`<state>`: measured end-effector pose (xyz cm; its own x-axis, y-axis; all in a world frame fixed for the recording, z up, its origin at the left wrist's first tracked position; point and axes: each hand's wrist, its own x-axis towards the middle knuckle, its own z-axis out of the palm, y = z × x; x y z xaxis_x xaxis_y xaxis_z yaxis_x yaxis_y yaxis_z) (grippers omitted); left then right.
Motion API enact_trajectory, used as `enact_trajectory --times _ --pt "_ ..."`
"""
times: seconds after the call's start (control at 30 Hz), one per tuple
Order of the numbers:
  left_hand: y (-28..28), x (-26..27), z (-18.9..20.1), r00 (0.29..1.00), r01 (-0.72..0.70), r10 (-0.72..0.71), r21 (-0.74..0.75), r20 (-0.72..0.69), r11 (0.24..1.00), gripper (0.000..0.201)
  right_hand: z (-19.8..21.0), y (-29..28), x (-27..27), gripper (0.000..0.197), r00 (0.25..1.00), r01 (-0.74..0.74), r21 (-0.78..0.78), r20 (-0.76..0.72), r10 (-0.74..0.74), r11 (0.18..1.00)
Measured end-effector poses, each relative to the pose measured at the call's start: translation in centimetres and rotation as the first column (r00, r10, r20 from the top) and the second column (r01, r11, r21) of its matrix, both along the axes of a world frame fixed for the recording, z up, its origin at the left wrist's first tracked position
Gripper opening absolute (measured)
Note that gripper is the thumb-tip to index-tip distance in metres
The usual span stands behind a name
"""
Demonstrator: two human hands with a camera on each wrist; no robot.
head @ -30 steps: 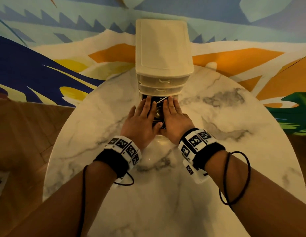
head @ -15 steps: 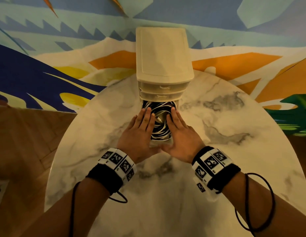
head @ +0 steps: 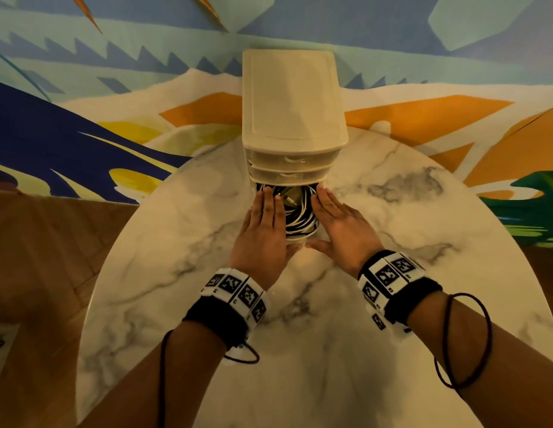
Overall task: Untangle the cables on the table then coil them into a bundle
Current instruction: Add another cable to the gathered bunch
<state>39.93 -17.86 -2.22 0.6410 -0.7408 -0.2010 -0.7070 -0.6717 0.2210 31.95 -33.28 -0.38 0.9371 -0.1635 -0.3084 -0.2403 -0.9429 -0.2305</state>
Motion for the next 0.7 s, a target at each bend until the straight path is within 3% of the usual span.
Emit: enact_trajectory --times 0.13,0.23,0.37,0.5,0.7 --pt "0.2 -0.1 0.3 0.999 -0.038 0.036 -0.064 -0.028 0.997 0.091 -0.3 0.9 -1.6 0.072 0.987 0.145 0.053 0.061 -0.148 0.988" --pt "1.6 -1.1 0.2 0.995 -0.097 0.095 -0.074 -0.028 0.993 0.08 -0.9 1.2 -2.4 0.055 0.969 0.134 0.027 0.207 -0.137 0.991" --pt "1.5 -0.5 0.0 0.992 -0.124 0.125 -0.016 0.035 0.992 0.072 -1.3 1.6 -1.4 0.047 0.963 0.119 -0.04 0.248 -0.106 0.992" --pt "1.6 1.3 0.5 0.995 -0.09 0.084 0.12 0.057 0.989 0.07 -1.0 2.8 0.1 0.041 0.977 0.094 -0.115 0.201 -0.069 0.989" --pt "0.8 3.3 1.6 0.994 -0.086 0.073 0.179 0.076 0.98 0.068 0.4 2.9 2.7 0.045 0.994 0.077 -0.152 0.094 -0.063 0.985"
